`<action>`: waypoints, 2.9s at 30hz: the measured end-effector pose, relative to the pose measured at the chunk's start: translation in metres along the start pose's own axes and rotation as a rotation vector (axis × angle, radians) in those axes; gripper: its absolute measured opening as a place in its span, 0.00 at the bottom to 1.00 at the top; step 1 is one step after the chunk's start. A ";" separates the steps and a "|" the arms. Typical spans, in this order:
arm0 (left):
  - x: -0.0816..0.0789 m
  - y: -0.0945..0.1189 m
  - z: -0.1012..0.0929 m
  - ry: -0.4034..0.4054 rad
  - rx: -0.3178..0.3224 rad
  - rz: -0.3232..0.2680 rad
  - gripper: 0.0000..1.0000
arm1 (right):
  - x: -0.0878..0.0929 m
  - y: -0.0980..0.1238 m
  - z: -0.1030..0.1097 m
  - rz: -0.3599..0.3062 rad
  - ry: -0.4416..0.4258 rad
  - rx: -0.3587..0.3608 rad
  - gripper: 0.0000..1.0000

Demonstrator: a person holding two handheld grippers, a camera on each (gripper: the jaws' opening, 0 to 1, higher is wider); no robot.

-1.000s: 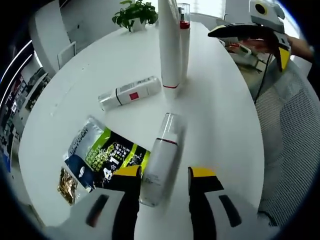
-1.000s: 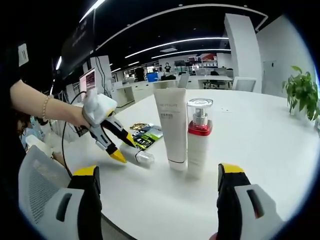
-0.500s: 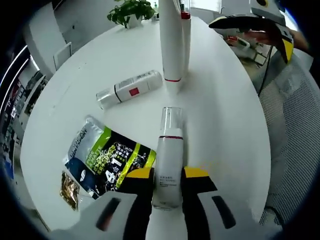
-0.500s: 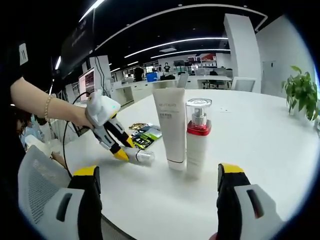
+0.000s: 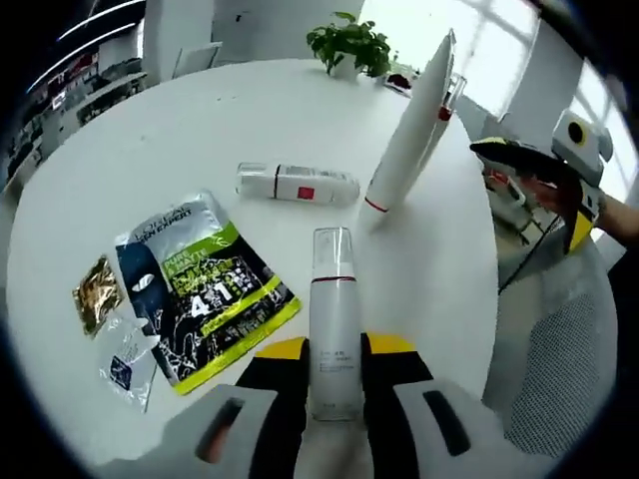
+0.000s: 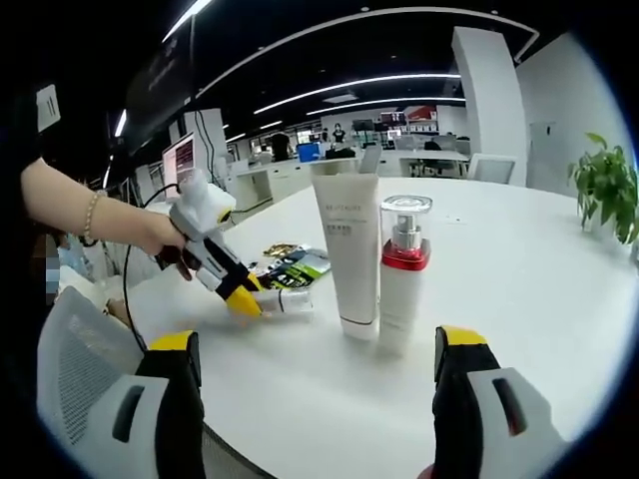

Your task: Arrange the skincare products in the storage area until every visible bottle or jar stands upright without overlapping.

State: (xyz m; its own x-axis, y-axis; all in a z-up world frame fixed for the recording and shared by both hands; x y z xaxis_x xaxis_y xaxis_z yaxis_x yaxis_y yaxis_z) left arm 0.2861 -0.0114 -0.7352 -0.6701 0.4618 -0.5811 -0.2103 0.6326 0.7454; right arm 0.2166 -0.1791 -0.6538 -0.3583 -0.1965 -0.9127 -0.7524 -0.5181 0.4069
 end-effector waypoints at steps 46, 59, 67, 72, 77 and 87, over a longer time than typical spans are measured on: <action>-0.050 0.118 -0.188 0.352 0.648 -0.585 0.23 | -0.106 0.021 0.084 -0.383 -0.485 -0.522 0.48; -0.055 0.122 -0.203 0.332 0.686 -0.592 0.23 | -0.116 0.034 0.100 -0.385 -0.561 -0.606 0.23; -0.056 0.107 -0.192 0.161 0.450 -0.535 0.20 | -0.103 0.023 0.083 -0.254 -0.576 -0.440 0.22; -0.055 0.092 -0.187 0.035 0.236 -0.476 0.21 | -0.100 0.013 0.080 -0.185 -0.517 -0.305 0.22; -0.051 0.083 -0.173 -0.106 -0.040 -0.431 0.21 | -0.091 0.006 0.078 -0.107 -0.522 -0.190 0.22; -0.040 0.076 -0.160 -0.046 -0.213 -0.411 0.19 | -0.082 0.000 0.077 -0.070 -0.454 -0.118 0.22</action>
State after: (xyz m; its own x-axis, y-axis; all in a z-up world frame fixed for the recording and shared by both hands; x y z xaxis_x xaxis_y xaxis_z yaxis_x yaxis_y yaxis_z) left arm 0.1831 -0.0813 -0.6026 -0.4692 0.2293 -0.8528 -0.5969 0.6294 0.4976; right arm 0.2031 -0.0991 -0.5759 -0.5343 0.2123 -0.8182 -0.7245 -0.6136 0.3139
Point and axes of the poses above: the point that each gripper's makers call its tool centre point, and the gripper's own axes: y roughly backward along the fingers, z roughly to its left, x roughly out of its underside, the point moved 1 cm from there along y, roughly backward along the fingers, and after that the axes turned 5 degrees about y, right-handed, at the moved point
